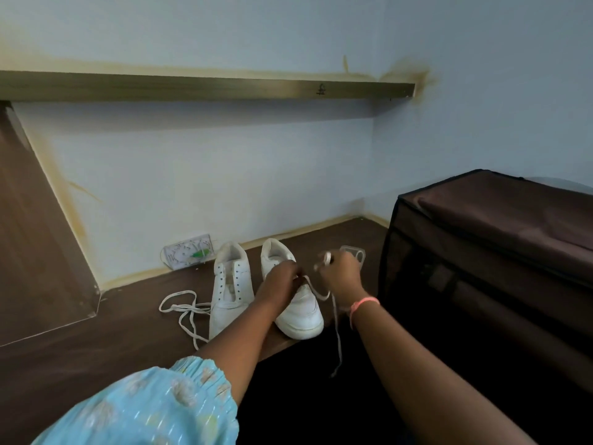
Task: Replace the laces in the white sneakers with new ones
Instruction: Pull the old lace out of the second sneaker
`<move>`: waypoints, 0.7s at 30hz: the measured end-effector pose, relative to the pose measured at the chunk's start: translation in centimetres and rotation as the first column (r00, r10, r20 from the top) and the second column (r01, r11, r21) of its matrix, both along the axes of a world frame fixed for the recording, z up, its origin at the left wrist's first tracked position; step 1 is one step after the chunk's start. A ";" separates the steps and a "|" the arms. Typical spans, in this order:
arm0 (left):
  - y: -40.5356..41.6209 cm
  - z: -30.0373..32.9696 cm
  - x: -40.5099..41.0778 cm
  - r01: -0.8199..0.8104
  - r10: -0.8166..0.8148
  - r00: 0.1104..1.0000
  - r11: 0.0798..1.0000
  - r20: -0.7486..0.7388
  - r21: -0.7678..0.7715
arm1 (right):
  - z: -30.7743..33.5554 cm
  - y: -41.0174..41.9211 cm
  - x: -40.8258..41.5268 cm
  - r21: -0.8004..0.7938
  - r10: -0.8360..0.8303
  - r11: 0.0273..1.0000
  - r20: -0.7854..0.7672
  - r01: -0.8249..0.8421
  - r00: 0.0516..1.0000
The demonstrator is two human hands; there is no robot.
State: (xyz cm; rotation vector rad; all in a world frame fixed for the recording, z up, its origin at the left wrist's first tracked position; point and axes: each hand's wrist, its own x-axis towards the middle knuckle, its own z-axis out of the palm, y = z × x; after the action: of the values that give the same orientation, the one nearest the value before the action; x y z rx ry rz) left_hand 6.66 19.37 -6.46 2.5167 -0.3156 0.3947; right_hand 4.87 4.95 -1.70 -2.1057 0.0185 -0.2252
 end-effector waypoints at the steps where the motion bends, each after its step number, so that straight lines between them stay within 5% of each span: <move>1: 0.3 0.2 0.2 0.021 -0.023 0.999 0.998 0.026 0.067 | -2.0 0.1 -0.3 -0.028 0.020 0.999 -0.024 -0.021 1.000; 4: 0.8 0.2 1.3 0.056 -0.063 0.998 0.978 0.027 0.201 | -5.9 0.8 -1.2 -0.020 0.064 0.998 -0.093 -0.066 0.994; 13: -0.9 1.3 2.9 -0.010 0.018 1.000 0.916 -0.015 0.401 | -9.0 1.8 -0.9 0.018 0.024 1.000 0.024 -0.024 0.999; 18: -1.3 1.4 4.0 -0.098 0.092 0.995 0.925 0.033 0.366 | -8.5 1.4 -0.8 0.003 0.054 0.999 0.019 -0.054 0.998; 21: -1.5 1.5 4.6 -0.123 0.124 0.992 0.970 0.009 0.208 | -8.4 1.0 -0.5 -0.004 0.046 0.999 -0.008 -0.046 0.999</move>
State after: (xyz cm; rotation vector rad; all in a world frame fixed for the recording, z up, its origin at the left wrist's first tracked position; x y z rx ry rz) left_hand 11.27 17.88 -5.00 2.7515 -0.2080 0.4250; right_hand 4.37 5.98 -10.13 -2.1086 -0.0251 -0.1894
